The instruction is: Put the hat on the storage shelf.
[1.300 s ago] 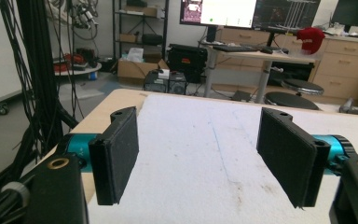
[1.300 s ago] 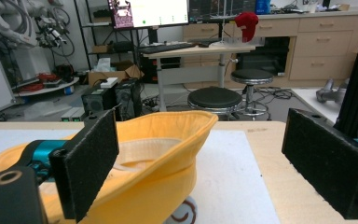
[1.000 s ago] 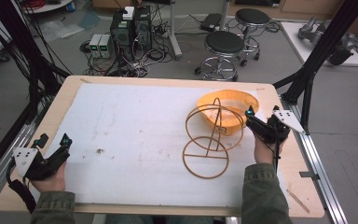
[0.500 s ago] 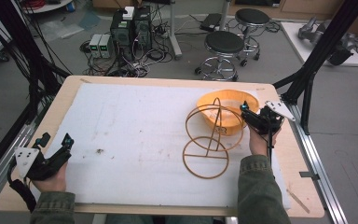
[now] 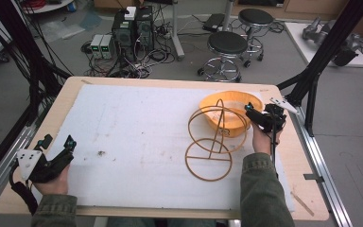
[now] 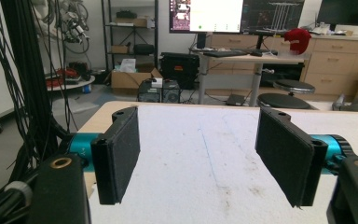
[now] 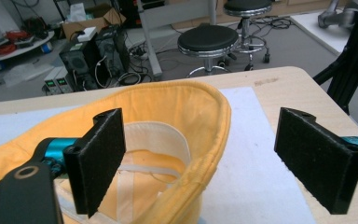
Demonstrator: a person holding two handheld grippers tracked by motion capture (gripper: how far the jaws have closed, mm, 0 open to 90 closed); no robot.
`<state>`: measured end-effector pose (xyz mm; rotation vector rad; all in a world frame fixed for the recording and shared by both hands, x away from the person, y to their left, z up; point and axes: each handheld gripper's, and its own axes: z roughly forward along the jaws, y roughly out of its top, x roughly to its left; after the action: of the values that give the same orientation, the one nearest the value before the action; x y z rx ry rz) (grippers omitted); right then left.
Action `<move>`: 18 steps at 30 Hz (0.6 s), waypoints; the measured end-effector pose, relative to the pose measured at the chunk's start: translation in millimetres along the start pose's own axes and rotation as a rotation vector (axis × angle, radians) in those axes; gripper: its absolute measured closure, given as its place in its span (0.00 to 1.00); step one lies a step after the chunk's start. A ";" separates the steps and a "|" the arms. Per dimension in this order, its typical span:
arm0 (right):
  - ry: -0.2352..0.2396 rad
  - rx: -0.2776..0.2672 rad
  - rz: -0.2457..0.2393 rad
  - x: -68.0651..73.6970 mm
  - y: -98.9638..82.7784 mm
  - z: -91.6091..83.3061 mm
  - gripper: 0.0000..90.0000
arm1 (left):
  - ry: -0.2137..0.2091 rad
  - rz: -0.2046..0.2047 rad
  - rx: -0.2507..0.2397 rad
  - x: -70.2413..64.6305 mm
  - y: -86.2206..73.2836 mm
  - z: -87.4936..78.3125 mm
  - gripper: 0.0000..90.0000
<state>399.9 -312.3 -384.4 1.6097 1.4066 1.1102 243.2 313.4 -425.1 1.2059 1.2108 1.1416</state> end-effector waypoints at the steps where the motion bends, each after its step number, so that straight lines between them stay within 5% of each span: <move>1: 0.002 0.006 -0.003 -0.5 -0.1 0.3 0.19 | 0.000 0.000 0.000 0.0 0.0 0.0 0.34; 9: 0.021 0.054 0.031 -1.4 -2.6 4.0 0.42 | -0.002 0.010 -0.002 -1.1 -0.3 0.3 0.34; 16: 0.094 0.082 0.111 0.3 -2.0 0.2 0.92 | -0.008 0.011 -0.006 -1.5 0.4 -0.7 0.34; 18: 0.096 0.074 0.103 1.4 -1.5 -1.2 0.94 | -0.011 0.010 -0.008 -1.9 0.5 -1.4 0.34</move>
<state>398.3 -310.8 -385.1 1.7181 1.4551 1.2220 241.7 311.5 -424.5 1.2117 1.1923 1.1452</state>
